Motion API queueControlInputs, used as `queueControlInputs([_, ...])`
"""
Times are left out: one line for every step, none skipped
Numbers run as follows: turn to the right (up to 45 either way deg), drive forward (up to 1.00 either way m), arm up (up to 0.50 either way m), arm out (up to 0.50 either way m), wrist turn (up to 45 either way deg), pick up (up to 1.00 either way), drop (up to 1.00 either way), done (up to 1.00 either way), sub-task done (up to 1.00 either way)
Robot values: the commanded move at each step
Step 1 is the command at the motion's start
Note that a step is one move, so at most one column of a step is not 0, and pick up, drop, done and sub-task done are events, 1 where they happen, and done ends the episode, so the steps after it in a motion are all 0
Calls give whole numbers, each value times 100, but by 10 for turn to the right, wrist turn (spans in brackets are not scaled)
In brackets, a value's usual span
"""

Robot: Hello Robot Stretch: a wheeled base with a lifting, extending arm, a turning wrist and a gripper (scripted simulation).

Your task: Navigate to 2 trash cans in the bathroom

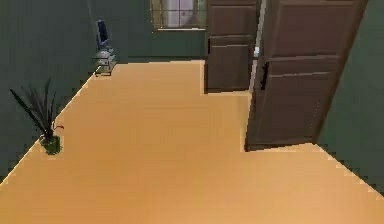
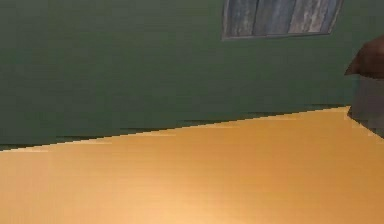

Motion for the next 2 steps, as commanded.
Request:
queueControlInputs([0,100,0,0,0,0,0,0,0])
queueControlInputs([30,0,0,0,0,0,0,0,0])
